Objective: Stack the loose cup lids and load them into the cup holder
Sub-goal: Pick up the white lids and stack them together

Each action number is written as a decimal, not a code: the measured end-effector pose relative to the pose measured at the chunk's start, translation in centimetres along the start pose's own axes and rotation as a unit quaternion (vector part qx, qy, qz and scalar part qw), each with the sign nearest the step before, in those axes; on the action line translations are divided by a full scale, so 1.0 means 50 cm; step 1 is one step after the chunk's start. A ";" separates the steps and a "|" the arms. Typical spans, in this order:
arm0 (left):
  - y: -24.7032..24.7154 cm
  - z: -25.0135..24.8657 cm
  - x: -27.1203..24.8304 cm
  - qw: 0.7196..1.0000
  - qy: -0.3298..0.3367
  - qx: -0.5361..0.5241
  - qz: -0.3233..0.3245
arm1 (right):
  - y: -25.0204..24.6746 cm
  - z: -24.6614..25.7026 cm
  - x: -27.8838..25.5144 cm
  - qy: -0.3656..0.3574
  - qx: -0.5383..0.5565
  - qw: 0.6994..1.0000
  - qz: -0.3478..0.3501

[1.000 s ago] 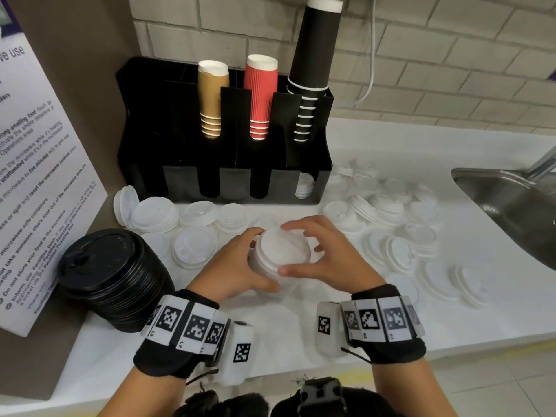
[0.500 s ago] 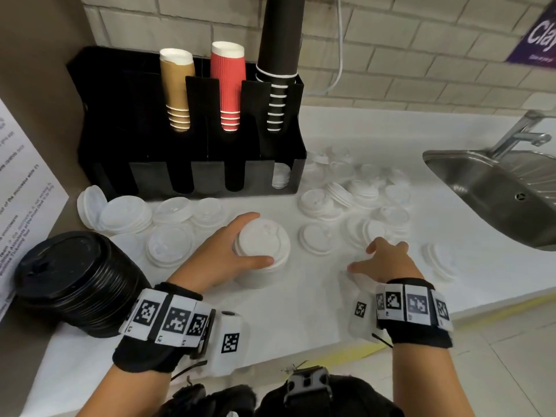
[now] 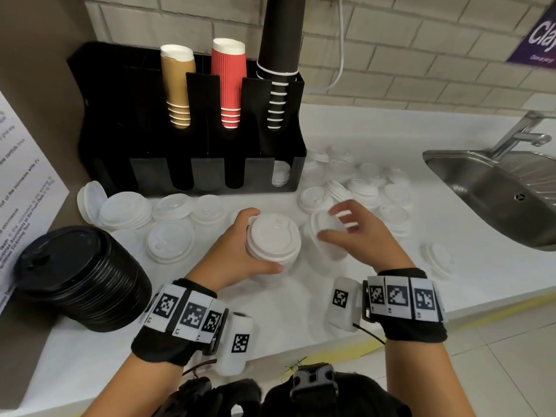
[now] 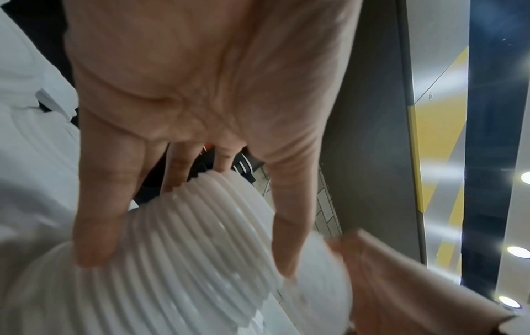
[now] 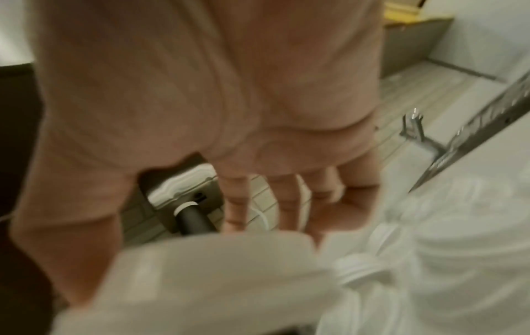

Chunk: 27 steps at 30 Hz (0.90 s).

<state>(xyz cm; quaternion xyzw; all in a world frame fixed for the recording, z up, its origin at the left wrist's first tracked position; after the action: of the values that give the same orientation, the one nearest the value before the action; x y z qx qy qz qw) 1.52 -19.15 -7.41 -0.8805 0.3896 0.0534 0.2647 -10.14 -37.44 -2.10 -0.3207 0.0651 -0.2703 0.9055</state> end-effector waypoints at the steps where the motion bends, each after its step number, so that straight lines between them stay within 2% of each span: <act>1: 0.000 0.000 0.001 1.000 0.001 -0.001 -0.002 | 0.006 0.025 0.003 -0.031 0.035 0.999 -0.006; 5: 0.000 0.000 0.002 1.000 0.004 -0.015 -0.004 | 0.059 0.093 0.010 -0.112 0.077 0.991 0.002; 10: 0.001 0.000 0.001 0.999 0.008 -0.040 -0.004 | 0.120 0.132 0.017 -0.177 -0.011 0.983 0.038; 24: 0.006 -0.001 0.009 0.999 -0.006 -0.041 0.004 | 0.156 0.142 0.011 -0.194 -0.102 0.971 0.090; 27: 0.009 -0.004 0.006 0.999 -0.007 -0.032 0.007 | 0.152 0.129 0.016 -0.191 -0.062 0.975 0.097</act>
<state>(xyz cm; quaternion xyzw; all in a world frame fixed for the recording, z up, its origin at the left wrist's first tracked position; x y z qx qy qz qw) 1.39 -19.68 -7.51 -0.8856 0.3918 0.0735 0.2382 -4.17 -29.41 -1.69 -0.4139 -0.0615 -0.1105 0.9015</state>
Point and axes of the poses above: each hand's wrist, its own x-axis towards the middle knuckle, its own y-axis out of the palm, z = x × y, the point moved 10 cm from there along x, towards the middle knuckle, and after that the axes turned 10 degrees about -y, right-handed, at the moved point
